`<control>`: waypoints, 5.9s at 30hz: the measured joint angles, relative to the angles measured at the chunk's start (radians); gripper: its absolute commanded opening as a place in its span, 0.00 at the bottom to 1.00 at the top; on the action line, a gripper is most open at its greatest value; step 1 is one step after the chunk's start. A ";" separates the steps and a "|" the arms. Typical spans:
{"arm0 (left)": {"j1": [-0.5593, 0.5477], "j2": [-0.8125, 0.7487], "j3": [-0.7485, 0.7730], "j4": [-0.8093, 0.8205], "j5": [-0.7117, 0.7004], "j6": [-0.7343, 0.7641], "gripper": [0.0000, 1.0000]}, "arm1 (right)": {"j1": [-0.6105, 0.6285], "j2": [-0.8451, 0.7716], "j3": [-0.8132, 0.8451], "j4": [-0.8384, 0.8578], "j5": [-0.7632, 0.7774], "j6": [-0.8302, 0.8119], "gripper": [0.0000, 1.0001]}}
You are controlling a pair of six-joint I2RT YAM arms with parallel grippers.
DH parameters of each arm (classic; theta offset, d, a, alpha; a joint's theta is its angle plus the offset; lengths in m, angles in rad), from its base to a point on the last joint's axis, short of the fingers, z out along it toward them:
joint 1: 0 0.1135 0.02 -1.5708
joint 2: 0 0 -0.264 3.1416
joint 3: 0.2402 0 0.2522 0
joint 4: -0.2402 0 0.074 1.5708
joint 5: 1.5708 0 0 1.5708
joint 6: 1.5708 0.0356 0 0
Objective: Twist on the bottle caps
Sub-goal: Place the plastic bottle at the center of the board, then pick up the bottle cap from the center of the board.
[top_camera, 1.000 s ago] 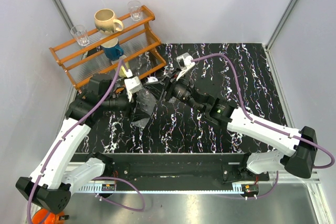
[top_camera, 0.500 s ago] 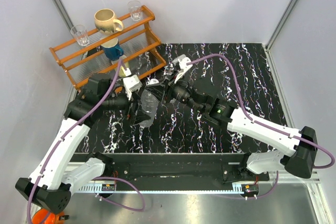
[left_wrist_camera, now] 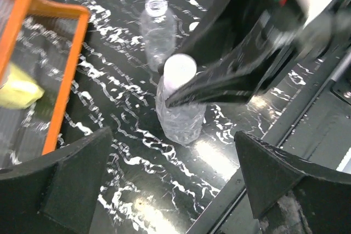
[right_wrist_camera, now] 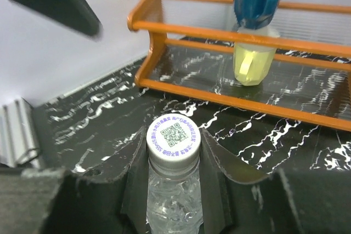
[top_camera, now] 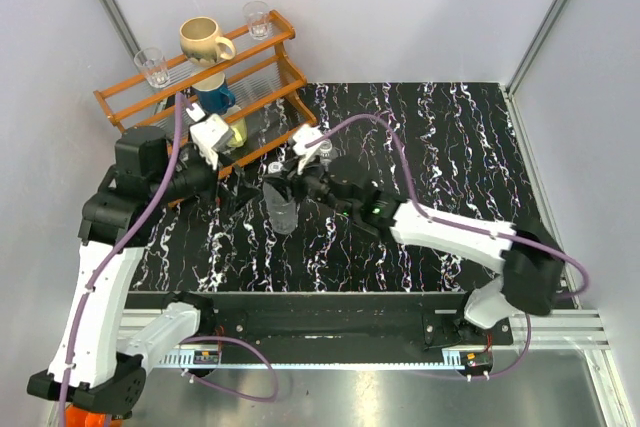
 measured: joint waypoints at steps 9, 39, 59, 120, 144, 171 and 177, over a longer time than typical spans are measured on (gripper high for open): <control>0.180 0.048 0.068 -0.093 -0.011 0.003 0.99 | 0.013 0.418 0.132 0.195 -0.039 -0.113 0.08; 0.206 0.048 0.068 -0.138 0.002 0.003 0.99 | 0.014 0.678 0.379 0.341 -0.028 -0.069 0.56; 0.208 0.056 0.068 -0.137 0.005 -0.001 0.99 | 0.032 0.678 0.377 0.309 -0.031 -0.079 0.76; -0.503 0.836 0.467 0.073 -0.171 -0.003 0.65 | 0.044 -1.050 -0.238 -0.783 0.926 0.307 0.74; -0.573 1.476 0.859 0.074 -0.380 0.049 0.27 | 0.044 -1.141 -0.271 -0.919 0.972 0.502 0.70; -0.520 1.569 0.899 0.163 -0.428 0.031 0.32 | 0.044 -1.130 -0.274 -0.888 0.918 0.463 0.72; -0.516 1.569 0.899 0.162 -0.420 0.029 0.34 | 0.044 -1.130 -0.274 -0.887 0.918 0.460 0.73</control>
